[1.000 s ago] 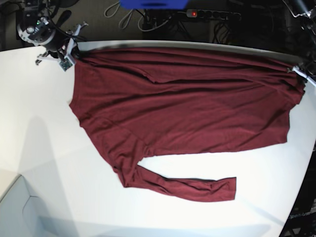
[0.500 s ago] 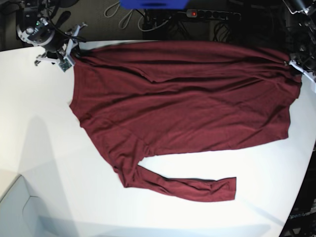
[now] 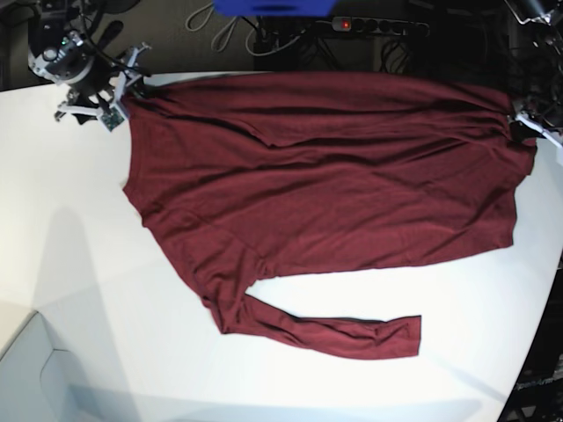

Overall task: Layout the t-shirt on the table in an organized manner, then fold the t-shirt properly
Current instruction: 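Release the collar corners and move both grippers along the shirt sides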

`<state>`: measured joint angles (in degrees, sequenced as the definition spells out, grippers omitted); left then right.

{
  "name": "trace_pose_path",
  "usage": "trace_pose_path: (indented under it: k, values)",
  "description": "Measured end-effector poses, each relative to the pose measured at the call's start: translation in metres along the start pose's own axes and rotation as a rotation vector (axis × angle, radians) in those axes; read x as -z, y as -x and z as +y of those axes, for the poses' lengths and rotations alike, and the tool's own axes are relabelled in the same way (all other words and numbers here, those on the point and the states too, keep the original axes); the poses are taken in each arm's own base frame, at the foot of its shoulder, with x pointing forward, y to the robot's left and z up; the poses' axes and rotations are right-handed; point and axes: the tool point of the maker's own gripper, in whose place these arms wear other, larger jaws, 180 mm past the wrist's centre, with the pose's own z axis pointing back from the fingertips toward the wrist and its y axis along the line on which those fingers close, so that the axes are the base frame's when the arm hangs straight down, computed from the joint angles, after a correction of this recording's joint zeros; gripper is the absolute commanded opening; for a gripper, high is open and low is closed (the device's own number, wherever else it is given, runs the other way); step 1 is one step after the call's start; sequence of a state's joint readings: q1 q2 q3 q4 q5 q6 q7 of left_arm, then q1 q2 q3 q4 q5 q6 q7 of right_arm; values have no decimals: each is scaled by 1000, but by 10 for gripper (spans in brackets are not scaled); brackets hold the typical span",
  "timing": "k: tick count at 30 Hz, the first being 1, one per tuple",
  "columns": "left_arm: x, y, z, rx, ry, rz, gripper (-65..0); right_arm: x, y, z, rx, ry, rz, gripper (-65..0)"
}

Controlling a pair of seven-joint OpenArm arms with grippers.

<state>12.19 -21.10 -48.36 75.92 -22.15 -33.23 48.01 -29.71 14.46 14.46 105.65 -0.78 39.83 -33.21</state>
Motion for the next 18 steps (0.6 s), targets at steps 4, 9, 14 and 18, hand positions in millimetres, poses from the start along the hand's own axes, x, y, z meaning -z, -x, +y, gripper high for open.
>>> trace_pose_path:
  k: [4,9,14,18]
  values:
    - [-11,-9,17,-75,-22,-62,-314,-7,-11,-20,60,80,-45,-285]
    - [-18,-18,26,-122,-35,-111,-313,-12,-16,-39,76,135,-61,-285]
    - [-17,-61,28,-173,-35,-225,-313,-9,-39,-51,70,159,-116,-285]
    - [-4,-104,14,-234,29,-319,-313,-4,-68,-58,61,165,-180,-285]
